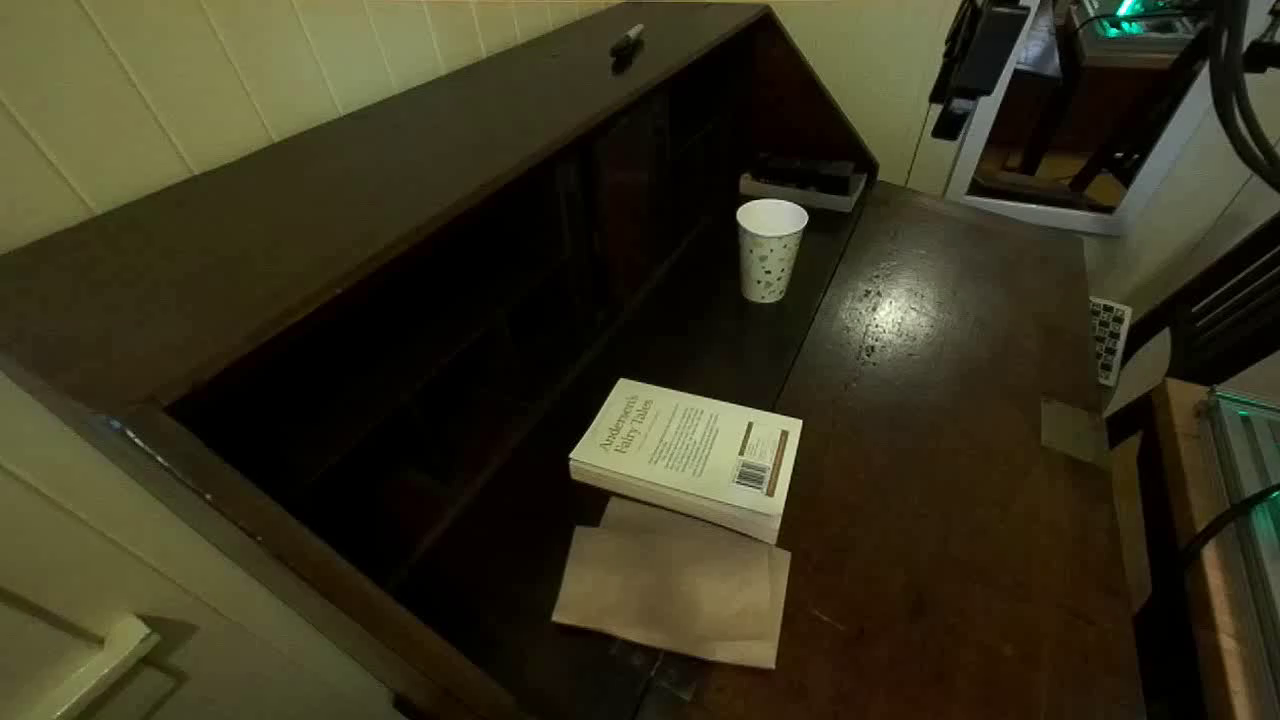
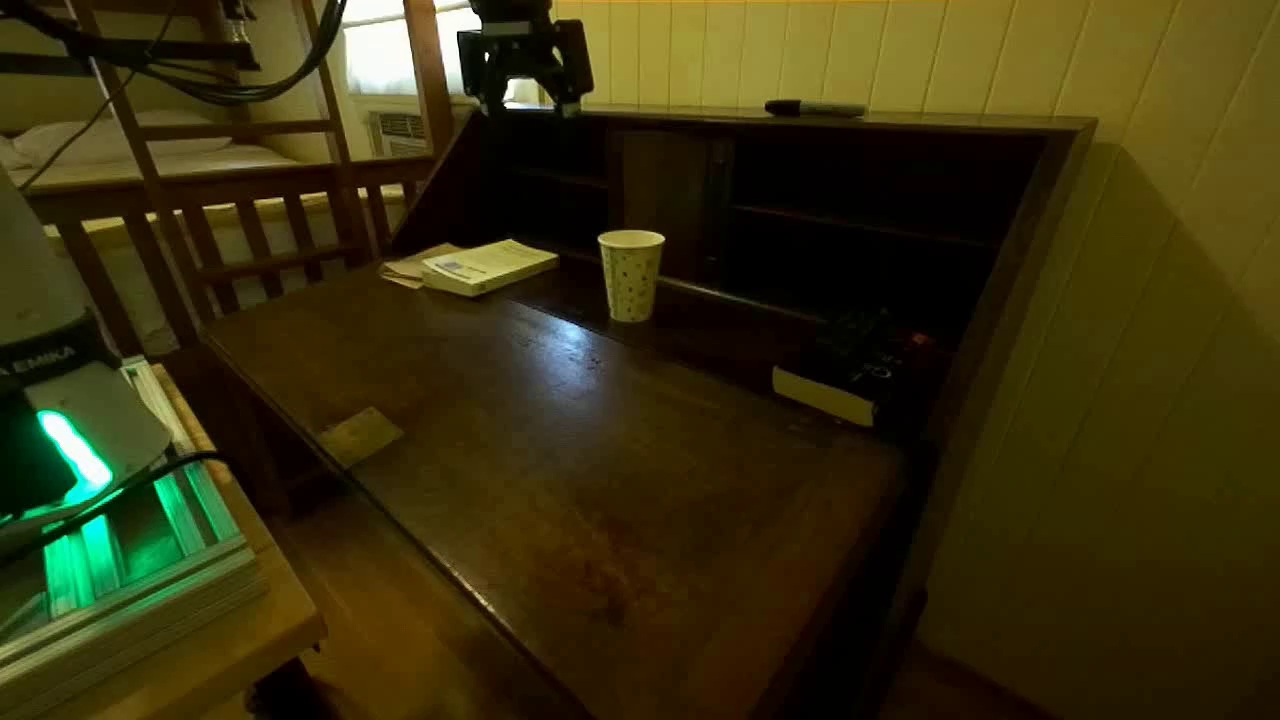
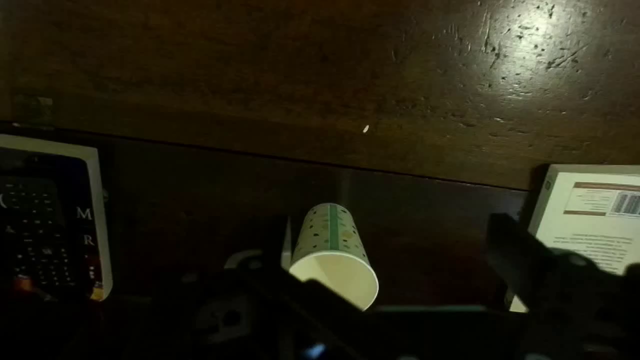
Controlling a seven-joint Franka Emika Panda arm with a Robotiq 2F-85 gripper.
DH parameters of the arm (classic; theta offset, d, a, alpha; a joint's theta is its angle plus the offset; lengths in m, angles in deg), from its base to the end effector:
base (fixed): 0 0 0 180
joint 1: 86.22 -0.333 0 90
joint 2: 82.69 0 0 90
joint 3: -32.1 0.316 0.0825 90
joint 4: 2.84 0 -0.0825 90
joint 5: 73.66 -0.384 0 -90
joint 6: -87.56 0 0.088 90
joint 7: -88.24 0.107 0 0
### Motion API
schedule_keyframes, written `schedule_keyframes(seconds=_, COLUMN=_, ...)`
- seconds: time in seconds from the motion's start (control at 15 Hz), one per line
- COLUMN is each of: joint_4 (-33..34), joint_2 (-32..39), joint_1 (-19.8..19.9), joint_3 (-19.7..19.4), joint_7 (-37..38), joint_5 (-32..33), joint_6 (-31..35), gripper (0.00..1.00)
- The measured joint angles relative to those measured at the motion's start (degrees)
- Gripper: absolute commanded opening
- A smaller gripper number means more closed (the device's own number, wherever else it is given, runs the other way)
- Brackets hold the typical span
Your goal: Place the coffee cup upside down on top of the cabinet.
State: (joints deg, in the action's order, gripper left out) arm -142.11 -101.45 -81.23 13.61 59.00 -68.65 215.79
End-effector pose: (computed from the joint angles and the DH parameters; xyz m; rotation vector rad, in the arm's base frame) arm 0.4129 -0.1854 0.4328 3.1000 0.2493 0.1903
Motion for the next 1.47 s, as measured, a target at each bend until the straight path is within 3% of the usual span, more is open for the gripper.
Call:
schedule_keyframes(seconds=0.53, joint_4=0.0, joint_2=0.0, joint_1=0.06, joint_3=0.08, joint_7=0.0, joint_5=-0.04, joint_6=0.0, gripper=1.0)
schedule_keyframes(seconds=0.8, joint_4=1.17, joint_2=2.14, joint_1=1.47, joint_3=0.74, joint_7=7.31, joint_5=-0.37, joint_6=-0.67, gripper=1.0)
schedule_keyframes(seconds=1.47, joint_4=19.29, joint_2=21.21, joint_1=6.28, joint_3=0.31, joint_7=15.82, joint_5=-14.79, joint_6=-13.25, gripper=1.0)
